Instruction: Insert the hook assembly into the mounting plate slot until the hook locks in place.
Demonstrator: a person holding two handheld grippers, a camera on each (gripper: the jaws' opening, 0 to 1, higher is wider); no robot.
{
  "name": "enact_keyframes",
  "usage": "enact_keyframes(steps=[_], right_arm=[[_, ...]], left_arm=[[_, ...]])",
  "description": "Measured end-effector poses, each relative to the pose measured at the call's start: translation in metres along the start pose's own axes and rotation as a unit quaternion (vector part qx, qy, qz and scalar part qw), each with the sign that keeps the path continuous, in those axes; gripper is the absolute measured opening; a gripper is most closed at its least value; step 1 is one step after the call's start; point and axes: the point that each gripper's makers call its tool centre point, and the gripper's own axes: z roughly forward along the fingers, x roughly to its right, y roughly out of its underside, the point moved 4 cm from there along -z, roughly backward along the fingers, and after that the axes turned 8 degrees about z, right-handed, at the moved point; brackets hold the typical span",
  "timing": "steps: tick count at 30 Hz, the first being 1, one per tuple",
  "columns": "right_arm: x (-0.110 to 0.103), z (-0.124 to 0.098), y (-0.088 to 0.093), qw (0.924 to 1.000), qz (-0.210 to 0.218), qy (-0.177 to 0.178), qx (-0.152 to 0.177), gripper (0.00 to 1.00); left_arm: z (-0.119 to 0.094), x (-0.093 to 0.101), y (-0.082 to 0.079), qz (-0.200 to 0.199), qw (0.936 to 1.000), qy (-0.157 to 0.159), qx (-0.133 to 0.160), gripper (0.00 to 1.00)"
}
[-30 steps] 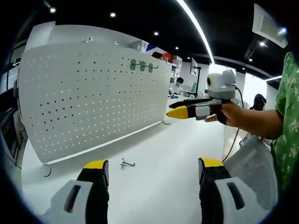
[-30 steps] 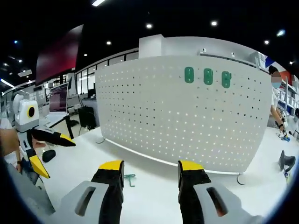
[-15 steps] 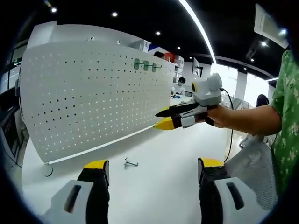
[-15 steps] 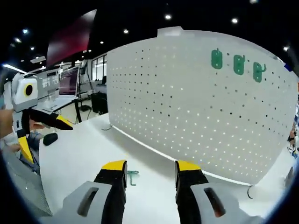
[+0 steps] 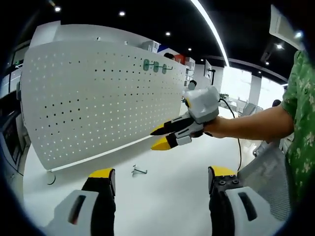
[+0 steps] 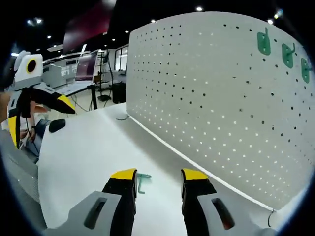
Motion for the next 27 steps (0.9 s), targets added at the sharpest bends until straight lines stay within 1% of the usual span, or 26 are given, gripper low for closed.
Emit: enact_keyframes(steps=[8, 13, 18, 21, 25, 27], right_arm=[[0.003, 0.017, 0.007, 0.9994, -0.020, -0.018, -0.020, 0.31], [0.002, 0.027, 0.012, 0.9982, -0.036, -0.037, -0.032, 0.31], [0.002, 0.037, 0.018, 0.9952, -0.058, -0.059, -0.053, 0.29], [0.000, 0.041, 0.020, 0.9933, -0.071, -0.070, -0.060, 0.28], [0.000, 0.048, 0.025, 0.9903, -0.087, -0.084, -0.069, 0.24], [-0.001, 0.050, 0.027, 0.9893, -0.090, -0.089, -0.071, 0.24]], left_arm=[[0.005, 0.000, 0.004, -0.005, 1.0000, 0.000, -0.006, 0.79], [0.008, 0.001, 0.005, -0.005, 0.9999, 0.001, -0.010, 0.79], [0.011, 0.002, 0.008, -0.009, 0.9999, 0.002, -0.015, 0.79], [0.013, 0.002, 0.010, -0.010, 0.9998, 0.002, -0.018, 0.79], [0.017, 0.003, 0.012, -0.013, 0.9996, 0.004, -0.024, 0.78], [0.018, 0.003, 0.012, -0.014, 0.9996, 0.005, -0.024, 0.78]])
